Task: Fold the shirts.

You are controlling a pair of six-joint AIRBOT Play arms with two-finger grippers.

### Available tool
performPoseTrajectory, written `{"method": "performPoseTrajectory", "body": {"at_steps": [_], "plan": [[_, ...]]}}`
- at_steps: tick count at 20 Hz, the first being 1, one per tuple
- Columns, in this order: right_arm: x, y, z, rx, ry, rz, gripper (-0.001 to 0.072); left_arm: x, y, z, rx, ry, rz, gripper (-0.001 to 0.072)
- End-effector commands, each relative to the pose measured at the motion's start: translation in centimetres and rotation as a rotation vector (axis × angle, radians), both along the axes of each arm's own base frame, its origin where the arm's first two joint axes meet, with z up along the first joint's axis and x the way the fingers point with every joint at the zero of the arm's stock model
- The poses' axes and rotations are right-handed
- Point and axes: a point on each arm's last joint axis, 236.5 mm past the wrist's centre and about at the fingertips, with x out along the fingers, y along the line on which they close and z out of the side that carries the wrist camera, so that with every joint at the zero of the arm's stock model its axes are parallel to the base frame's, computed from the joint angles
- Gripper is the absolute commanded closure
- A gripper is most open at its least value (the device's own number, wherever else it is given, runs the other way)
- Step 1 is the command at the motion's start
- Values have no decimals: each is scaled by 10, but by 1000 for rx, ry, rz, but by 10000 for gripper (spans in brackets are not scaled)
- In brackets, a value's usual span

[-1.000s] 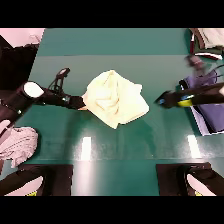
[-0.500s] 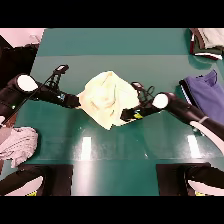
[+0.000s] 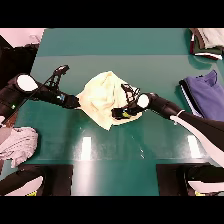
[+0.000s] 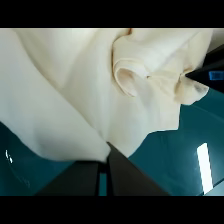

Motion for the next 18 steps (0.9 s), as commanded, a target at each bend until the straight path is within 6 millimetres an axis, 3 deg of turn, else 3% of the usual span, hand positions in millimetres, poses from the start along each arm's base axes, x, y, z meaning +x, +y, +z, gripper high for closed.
{"method": "performPoseTrajectory", "body": {"at_steps": [1,4,6,8,13,15,18], "plan": [[8,1,-1,4,-21,-26,694,-1,0,0,0,1,-2,678],[12,-6,23,19,-69,7,696,-2,4,4,29,-4,-26,678],[22,-36,59,-2,-139,4,697,5,17,24,103,-45,-62,678],[32,-83,101,-42,-217,-31,698,18,29,63,168,-126,-83,678],[32,-202,202,-59,-389,-266,699,43,34,196,180,-417,-71,678],[27,-236,237,-51,-481,-360,699,39,34,249,167,-527,-66,678],[11,-263,288,-36,-615,-430,699,17,38,316,157,-660,-68,678]]}}
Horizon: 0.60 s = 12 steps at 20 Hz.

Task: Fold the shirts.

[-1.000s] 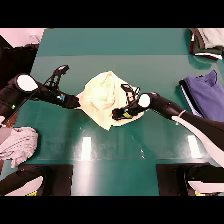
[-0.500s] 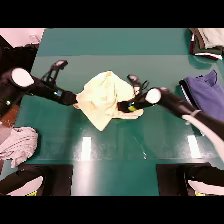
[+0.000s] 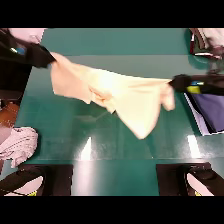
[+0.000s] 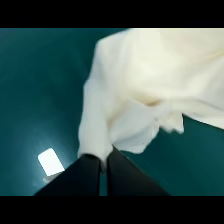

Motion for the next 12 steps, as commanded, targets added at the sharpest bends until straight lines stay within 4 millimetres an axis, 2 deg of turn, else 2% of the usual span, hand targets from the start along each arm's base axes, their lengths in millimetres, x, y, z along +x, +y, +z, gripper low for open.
{"method": "performPoseTrajectory", "body": {"at_steps": [1,2,4,5,7,9,10,12], "plan": [[-26,-37,67,-14,-168,-88,699,-30,8,80,-4,-161,-11,678],[-32,-42,90,-24,-226,-100,699,-40,10,101,-19,-222,-7,678],[-49,-50,137,-43,-336,-124,699,-66,15,128,-43,-304,0,678],[-57,-55,155,-59,-373,-142,699,-80,18,138,-49,-334,0,678],[-73,-62,179,-83,-406,-166,699,-109,23,160,-66,-409,1,678],[-83,-71,191,-105,-401,-192,699,-133,28,177,-81,-473,4,678],[-83,-74,191,-112,-381,-198,699,-138,29,180,-82,-485,4,678],[-77,-76,180,-117,-301,-185,698,-129,32,166,-61,-447,20,678]]}}
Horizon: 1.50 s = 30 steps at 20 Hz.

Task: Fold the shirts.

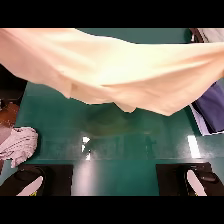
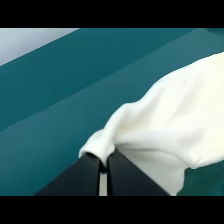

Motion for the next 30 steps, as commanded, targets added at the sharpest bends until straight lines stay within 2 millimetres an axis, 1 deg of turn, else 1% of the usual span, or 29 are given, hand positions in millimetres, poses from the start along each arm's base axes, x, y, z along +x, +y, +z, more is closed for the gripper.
{"method": "performPoseTrajectory", "body": {"at_steps": [1,2,3,4,7,8,9,10,11,12,13,14,15,16,17,18,19,21,23,24,27,29,30], "plan": [[2,-4,-15,-2,129,12,699,5,7,-18,22,39,31,679],[11,-2,-32,6,197,34,699,22,6,-47,44,119,41,679],[24,4,-53,17,275,69,698,40,7,-80,71,206,54,679],[37,11,-76,28,347,106,698,56,6,-116,96,298,61,679],[72,37,-167,43,581,209,696,104,3,-238,152,534,93,679],[87,43,-197,34,626,235,696,117,7,-273,175,576,116,679],[100,47,-223,42,652,238,695,128,10,-306,196,612,134,678],[114,49,-247,45,668,232,696,135,11,-334,209,646,142,679],[127,51,-265,53,670,221,695,140,10,-353,214,674,144,678],[142,50,-280,53,656,207,694,145,9,-366,220,696,145,678],[155,47,-289,55,639,191,694,150,8,-372,220,701,147,678],[167,45,-295,53,619,180,668,154,8,-374,216,692,149,678],[172,44,-298,55,611,172,433,157,7,-372,212,679,151,678],[173,40,-300,57,614,164,240,159,8,-370,210,667,153,678],[169,35,-300,55,627,164,241,159,9,-369,217,663,156,678],[159,29,-299,33,651,187,274,159,13,-370,236,663,163,678],[144,22,-300,23,687,203,280,157,17,-372,252,669,168,678],[101,8,-315,38,797,214,280,154,17,-374,259,685,166,678],[52,1,-342,97,917,197,280,155,17,-374,255,681,165,678],[31,3,-354,150,948,189,279,155,16,-374,254,683,165,678],[-13,11,-388,300,1003,142,280,154,13,-374,241,687,159,678],[-32,15,-407,346,1049,120,279,153,10,-373,227,691,153,678],[-39,22,-414,375,1061,129,280,153,10,-373,225,692,152,678]]}}
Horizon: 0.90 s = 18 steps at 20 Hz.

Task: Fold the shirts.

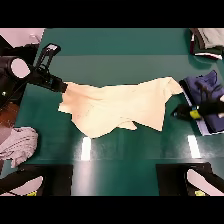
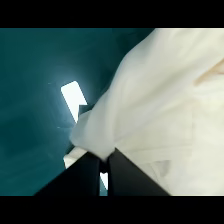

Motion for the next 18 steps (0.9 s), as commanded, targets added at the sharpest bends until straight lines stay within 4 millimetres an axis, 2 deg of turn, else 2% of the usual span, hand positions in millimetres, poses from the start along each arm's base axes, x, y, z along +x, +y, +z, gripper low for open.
{"method": "performPoseTrajectory", "body": {"at_steps": [1,3,6,8,9,12,13,14,16,17,18], "plan": [[-31,22,-26,116,57,-56,280,-1,-6,0,-27,7,-1,678],[-26,33,-29,170,30,-94,280,-2,-7,0,-35,11,-2,678],[-24,37,-33,194,24,-127,282,-4,-7,-1,-33,21,-3,678],[-28,39,-39,208,61,-125,288,-5,-7,-1,-32,23,-4,678],[-30,41,-43,216,82,-122,338,-5,-7,-1,-32,24,-4,678],[-35,55,-52,217,118,-68,346,-6,-7,-2,-31,30,-5,678],[-34,58,-55,207,111,-53,381,-7,-7,-2,-30,34,-5,678],[-31,60,-56,193,93,-45,445,-8,-7,-3,-29,39,-6,678],[-20,59,-51,160,26,-41,639,-13,-6,-5,-26,59,-7,678],[-13,57,-44,143,-22,-44,695,-16,-6,-7,-26,76,-2,678],[-7,55,-35,131,-69,-49,695,-18,-5,-8,-30,89,11,679]]}}
